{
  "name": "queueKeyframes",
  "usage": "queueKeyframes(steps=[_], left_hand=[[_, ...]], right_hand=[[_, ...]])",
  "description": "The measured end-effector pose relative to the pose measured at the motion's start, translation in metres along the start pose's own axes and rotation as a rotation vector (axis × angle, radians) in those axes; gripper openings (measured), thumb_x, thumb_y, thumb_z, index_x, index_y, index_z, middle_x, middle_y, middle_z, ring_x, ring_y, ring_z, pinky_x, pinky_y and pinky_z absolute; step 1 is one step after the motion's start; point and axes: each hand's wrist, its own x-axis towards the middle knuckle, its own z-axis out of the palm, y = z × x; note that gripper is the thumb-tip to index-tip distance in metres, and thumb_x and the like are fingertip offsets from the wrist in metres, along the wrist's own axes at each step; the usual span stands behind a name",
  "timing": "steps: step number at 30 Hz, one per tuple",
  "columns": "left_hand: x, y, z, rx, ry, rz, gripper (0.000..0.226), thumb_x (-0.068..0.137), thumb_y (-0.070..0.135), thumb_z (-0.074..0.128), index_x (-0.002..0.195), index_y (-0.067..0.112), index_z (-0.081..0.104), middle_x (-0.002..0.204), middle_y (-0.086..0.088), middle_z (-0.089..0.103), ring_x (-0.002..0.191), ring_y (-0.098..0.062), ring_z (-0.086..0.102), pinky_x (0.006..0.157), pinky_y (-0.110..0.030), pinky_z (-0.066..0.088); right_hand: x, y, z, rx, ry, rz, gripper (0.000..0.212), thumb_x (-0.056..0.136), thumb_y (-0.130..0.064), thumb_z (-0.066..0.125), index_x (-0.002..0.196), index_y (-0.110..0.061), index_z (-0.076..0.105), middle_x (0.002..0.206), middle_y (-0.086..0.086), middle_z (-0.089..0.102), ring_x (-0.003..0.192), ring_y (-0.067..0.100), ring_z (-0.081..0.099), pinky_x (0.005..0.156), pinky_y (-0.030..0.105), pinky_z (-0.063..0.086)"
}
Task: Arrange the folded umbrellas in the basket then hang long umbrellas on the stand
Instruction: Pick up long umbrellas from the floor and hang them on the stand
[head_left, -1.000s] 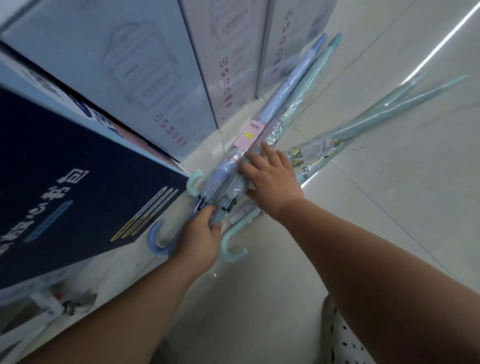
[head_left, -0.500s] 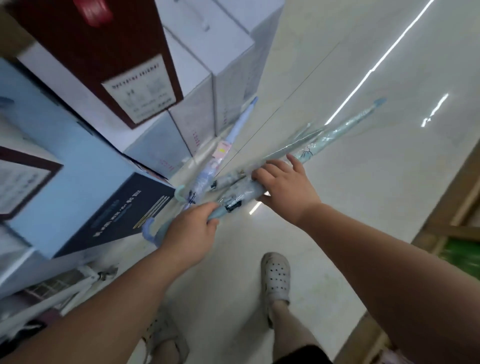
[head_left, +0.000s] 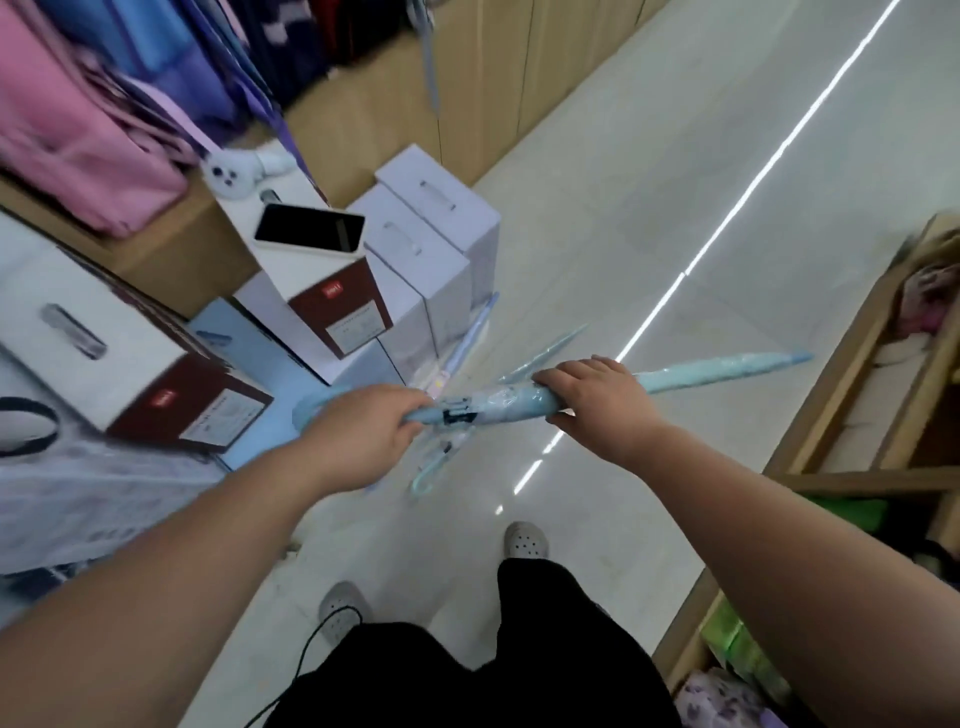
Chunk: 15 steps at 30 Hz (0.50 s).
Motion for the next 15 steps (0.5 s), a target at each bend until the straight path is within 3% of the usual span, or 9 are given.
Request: queueKeyframes(steps=[4,9,12,15], left_hand=[[-0.037,0.035,-0.087,0.27,0.108,0.121,0.018,0.097,0.031,0.052,0.114,0.033,0.059,0.096,0.005,0.06,0.089,-0.021,0.058,0.073,-0.041,0.049],[-0.072,0.073,-0.168,0.594,0.332,0.28,0.031,0.086,0.028,0.047,0.11,0.028,0.066,0.083,0.002,0.062,0.081,-0.028,0.063,0.063,-0.042,0.051],[-0.085,0.084,-0.191,0.682,0.387,0.285,0.044,0.087,0.03,0.036,0.12,0.03,0.065,0.091,0.003,0.066,0.084,-0.027,0.062,0.066,-0.043,0.052],[-0.092,0.093,-0.195,0.722,0.407,0.259,0.04,0.088,0.025,0.042,0.117,0.028,0.069,0.089,0.003,0.067,0.083,-0.027,0.062,0.068,-0.04,0.05]], right_hand=[[-0.022,-0.002,-0.083,0.064,-0.001,-0.035,0.064,0.087,-0.055,0.066,0.143,-0.028,0.051,0.13,-0.002,0.064,0.119,0.026,0.059,0.105,0.039,0.041],[-0.033,0.011,-0.153,0.168,-0.061,0.0,0.067,0.09,-0.054,0.064,0.149,-0.029,0.043,0.123,-0.001,0.067,0.114,0.024,0.061,0.094,0.036,0.049],[-0.031,0.017,-0.164,0.152,-0.147,0.003,0.056,0.09,-0.048,0.065,0.14,-0.03,0.048,0.121,-0.001,0.067,0.107,0.025,0.062,0.089,0.036,0.049],[-0.031,0.014,-0.163,0.211,-0.123,0.003,0.037,0.09,-0.045,0.066,0.118,-0.024,0.052,0.103,0.0,0.066,0.091,0.025,0.061,0.076,0.035,0.049]])
